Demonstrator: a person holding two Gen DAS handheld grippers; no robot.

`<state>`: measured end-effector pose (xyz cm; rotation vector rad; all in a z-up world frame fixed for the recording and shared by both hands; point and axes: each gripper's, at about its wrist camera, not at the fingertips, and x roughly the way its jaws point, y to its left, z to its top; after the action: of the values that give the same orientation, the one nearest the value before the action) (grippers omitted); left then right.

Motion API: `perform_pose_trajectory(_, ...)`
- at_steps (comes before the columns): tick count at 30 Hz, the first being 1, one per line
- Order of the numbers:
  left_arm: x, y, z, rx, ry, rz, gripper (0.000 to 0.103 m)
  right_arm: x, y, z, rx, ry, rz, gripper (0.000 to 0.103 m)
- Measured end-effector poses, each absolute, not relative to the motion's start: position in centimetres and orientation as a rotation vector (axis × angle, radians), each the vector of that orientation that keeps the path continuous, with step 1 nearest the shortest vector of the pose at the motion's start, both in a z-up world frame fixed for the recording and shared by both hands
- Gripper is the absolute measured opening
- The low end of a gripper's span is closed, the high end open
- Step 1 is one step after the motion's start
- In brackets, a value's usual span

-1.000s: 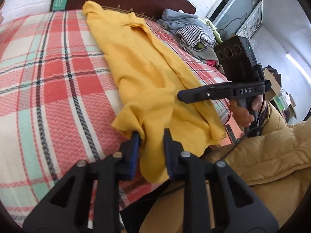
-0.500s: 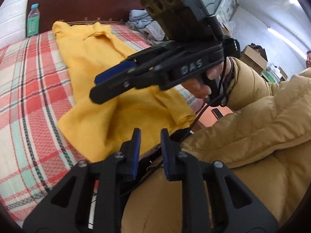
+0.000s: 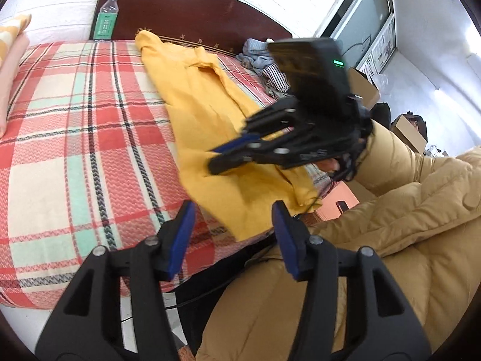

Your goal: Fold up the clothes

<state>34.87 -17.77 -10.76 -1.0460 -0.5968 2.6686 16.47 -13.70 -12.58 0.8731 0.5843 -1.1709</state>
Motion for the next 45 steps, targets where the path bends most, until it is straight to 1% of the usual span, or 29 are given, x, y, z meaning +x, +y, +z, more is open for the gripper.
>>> perform_pose_trajectory(5,33.1,-17.0,-11.2,-1.04,-0.56,2.613,0.054,17.0,-8.5,-11.2,0.818,0.519,-1.221,0.005)
perform_pose_trajectory(11,31.0,-15.2,-11.8,-1.078,-0.469,2.537,0.054,17.0,-5.3,-13.1,0.894,0.517,-1.273,0.006)
perform_pose_trajectory(12,31.0,-14.7,-11.8,-1.089,-0.442,2.528,0.054,17.1,-5.0,-13.3,0.898,0.527,-1.282,0.008)
perform_pose_trajectory(16,31.8,-13.3,-12.0,-1.142,-0.358,2.463,0.054,17.2,-3.5,-13.1,0.903,0.544,-1.282,0.01)
perform_pose_trajectory(18,32.2,-13.0,-12.1,-1.16,-0.336,2.452,0.054,16.8,-3.0,-12.3,0.889,0.539,-1.306,0.013)
perform_pose_trajectory(19,32.3,-13.1,-12.1,-1.162,-0.344,2.46,0.054,16.5,-2.9,-11.7,0.876,0.514,-1.317,0.016)
perform_pose_trajectory(21,32.3,-13.7,-12.2,-1.15,-0.388,2.486,0.054,16.5,-4.0,-11.1,0.855,0.495,-1.309,0.041)
perform_pose_trajectory(22,32.2,-14.0,-12.2,-1.14,-0.409,2.503,0.054,16.6,-4.7,-11.0,0.845,0.492,-1.301,0.048)
perform_pose_trajectory(23,32.1,-14.3,-12.2,-1.132,-0.424,2.522,0.054,16.6,-5.4,-10.8,0.835,0.49,-1.292,0.052)
perform_pose_trajectory(26,31.8,-14.9,-12.3,-1.127,-0.446,2.558,0.054,16.9,-7.8,-10.7,0.815,0.494,-1.264,0.052)
perform_pose_trajectory(28,31.3,-14.9,-12.8,-1.17,-0.441,2.576,0.054,17.3,-9.5,-11.8,0.834,0.537,-1.237,0.051)
perform_pose_trajectory(29,31.2,-14.9,-13.1,-1.193,-0.436,2.582,0.046,17.5,-10.2,-12.3,0.844,0.558,-1.229,0.038)
perform_pose_trajectory(30,31.0,-14.7,-13.4,-1.22,-0.426,2.584,0.024,17.6,-10.6,-12.7,0.849,0.572,-1.223,0.017)
perform_pose_trajectory(31,31.0,-14.6,-13.7,-1.238,-0.422,2.588,0.013,17.8,-10.6,-12.7,0.844,0.575,-1.221,0.011)
perform_pose_trajectory(36,32.7,-13.9,-12.4,-1.13,-0.408,2.621,0.008,18.9,-7.4,-10.8,0.746,0.548,-1.189,0.01)
perform_pose_trajectory(39,34.2,-13.2,-11.5,-1.099,-0.347,2.594,0.007,19.8,-5.6,-11.2,0.736,0.602,-1.204,0.01)
perform_pose_trajectory(41,35.0,-12.6,-11.6,-1.132,-0.287,2.571,0.007,19.8,-5.2,-12.0,0.76,0.607,-1.213,0.016)
perform_pose_trajectory(42,35.2,-12.4,-11.8,-1.166,-0.264,2.562,0.007,19.8,-4.9,-12.4,0.772,0.605,-1.217,0.017)
perform_pose_trajectory(43,35.3,-12.3,-12.1,-1.186,-0.26,2.56,0.007,19.7,-4.7,-12.8,0.785,0.602,-1.222,0.017)
perform_pose_trajectory(45,35.3,-12.7,-12.2,-1.204,-0.281,2.586,0.007,19.7,-4.3,-13.5,0.811,0.597,-1.231,0.021)
